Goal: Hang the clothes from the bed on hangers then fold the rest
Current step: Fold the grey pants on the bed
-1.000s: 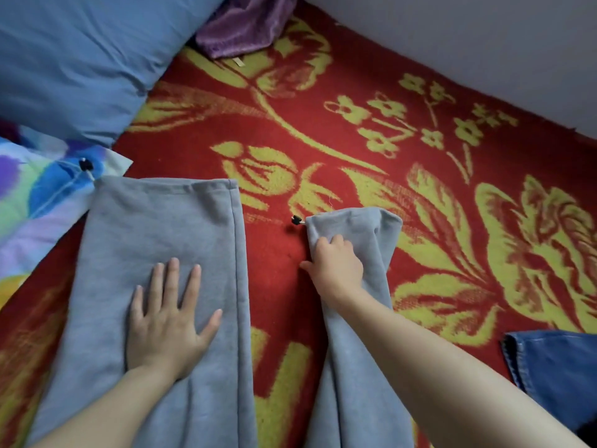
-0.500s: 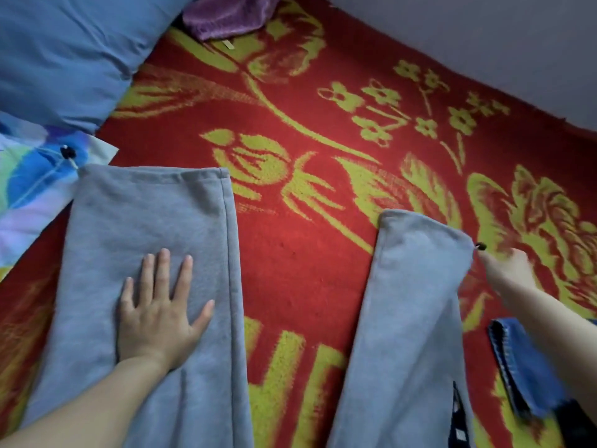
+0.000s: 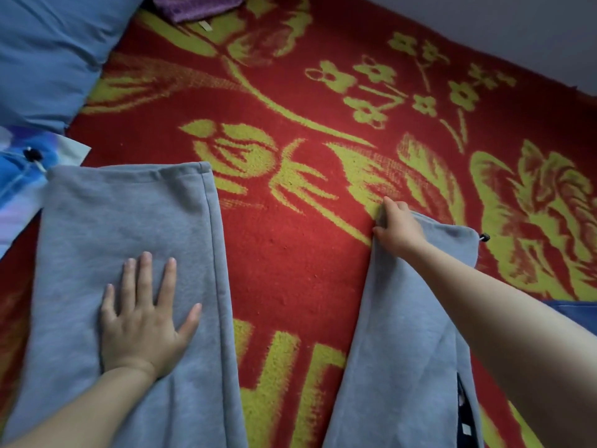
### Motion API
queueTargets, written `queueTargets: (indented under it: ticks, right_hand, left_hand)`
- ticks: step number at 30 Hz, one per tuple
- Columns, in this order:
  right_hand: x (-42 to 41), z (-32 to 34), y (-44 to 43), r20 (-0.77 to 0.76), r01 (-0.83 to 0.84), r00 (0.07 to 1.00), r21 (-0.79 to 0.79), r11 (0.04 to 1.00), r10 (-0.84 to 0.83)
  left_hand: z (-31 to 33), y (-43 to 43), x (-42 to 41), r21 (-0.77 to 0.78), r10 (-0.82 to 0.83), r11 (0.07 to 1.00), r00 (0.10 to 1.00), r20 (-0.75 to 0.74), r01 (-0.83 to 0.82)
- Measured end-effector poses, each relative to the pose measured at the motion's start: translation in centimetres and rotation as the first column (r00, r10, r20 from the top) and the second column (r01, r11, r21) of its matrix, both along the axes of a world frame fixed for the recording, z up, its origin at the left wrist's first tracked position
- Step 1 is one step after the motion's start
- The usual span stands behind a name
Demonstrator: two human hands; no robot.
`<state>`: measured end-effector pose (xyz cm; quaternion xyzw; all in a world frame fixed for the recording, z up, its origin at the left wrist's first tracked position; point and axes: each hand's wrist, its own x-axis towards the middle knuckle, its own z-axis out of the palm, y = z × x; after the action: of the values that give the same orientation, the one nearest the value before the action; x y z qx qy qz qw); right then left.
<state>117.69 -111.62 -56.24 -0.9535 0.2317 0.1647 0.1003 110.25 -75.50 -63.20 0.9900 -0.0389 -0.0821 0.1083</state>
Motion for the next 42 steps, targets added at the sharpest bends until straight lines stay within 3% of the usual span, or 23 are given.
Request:
queueTargets:
  ticks: [2, 4, 6, 10, 13, 15, 18, 22, 26, 29, 33, 35, 38, 42]
  right_hand:
    - [0.0, -0.1, 0.3, 0.227, 0.014, 0.974, 0.036, 0.999, -0.021]
    - [0.8, 0.8, 1.6, 0.505, -0.012, 0.862, 0.092, 0.996, -0.037]
    - [2.2, 1.9, 3.6, 0.616, -0.091, 0.788, 0.157, 0.983, -0.025]
    - [1.6, 1.6, 5.7, 0.285, -0.098, 0.958, 0.378, 0.92, -0.015]
    - [-3.2, 1.6, 6.4, 0.353, -0.196, 0.926, 0.139, 0.971, 0.136]
    - [-8.1, 1.5, 6.8, 0.409, -0.239, 0.893, 0.073, 0.968, 0.19]
    - [-18.2, 1.2, 6.4, 0.416, -0.134, 0.906, 0.101, 0.986, 0.08]
    - [-33.5, 0.8, 5.4, 0.331, 0.129, 0.934, 0.045, 0.991, -0.137]
    - [-46.8, 1.3, 6.6, 0.119, 0.369, 0.92, 0.058, 0.928, -0.373]
    - [-54.5, 1.9, 8.7, -0.001, 0.506, 0.862, 0.055, 0.861, -0.506]
    - [-62.5, 1.9, 13.0, -0.092, 0.675, 0.737, 0.056, 0.736, -0.669]
    - [-65.8, 1.9, 15.3, -0.125, 0.743, 0.669, 0.095, 0.662, -0.733]
    - [-69.4, 1.3, 17.5, -0.205, 0.761, 0.648, 0.147, 0.632, -0.733]
    - [-70.8, 1.1, 17.7, -0.059, 0.735, 0.649, 0.307, 0.604, -0.759]
  left_hand:
    - [0.0, 0.0, 0.1, -0.003, -0.006, 1.0, 1.0, 0.023, 0.006]
    - [-0.2, -0.1, 0.1, 0.006, -0.019, 1.0, 0.998, 0.066, 0.019]
    - [-0.3, 0.0, 0.2, 0.016, -0.024, 1.0, 0.994, 0.104, 0.022]
    - [-0.6, 0.2, 0.0, 0.006, -0.025, 1.0, 0.987, 0.159, 0.024]
    - [-1.2, 0.4, 0.1, -0.028, -0.012, 0.999, 0.982, 0.187, 0.018]
    - [-1.7, 0.7, 0.2, -0.017, -0.011, 1.0, 0.984, 0.175, 0.014]
    - [-2.0, 0.9, 1.2, 0.008, 0.003, 1.0, 0.997, 0.081, -0.004]
    - [-0.1, 2.2, 0.2, -0.095, -0.027, 0.995, 0.993, -0.111, 0.017]
    - [2.5, 3.2, -11.3, -0.115, -0.211, 0.974, 0.966, -0.149, 0.195]
    - [4.3, 3.2, -22.3, -0.172, -0.252, 0.959, 0.957, -0.144, 0.226]
    - [6.2, 3.8, -34.4, -0.182, -0.032, 0.983, 0.985, -0.172, 0.0]
    - [6.9, 5.1, -39.7, -0.144, -0.002, 0.989, 0.985, -0.175, -0.024]
    - [6.8, 7.5, -45.6, -0.082, 0.034, 0.995, 0.972, -0.233, -0.054]
    - [5.4, 10.0, -50.7, -0.096, 0.243, 0.957, 0.938, -0.249, -0.274]
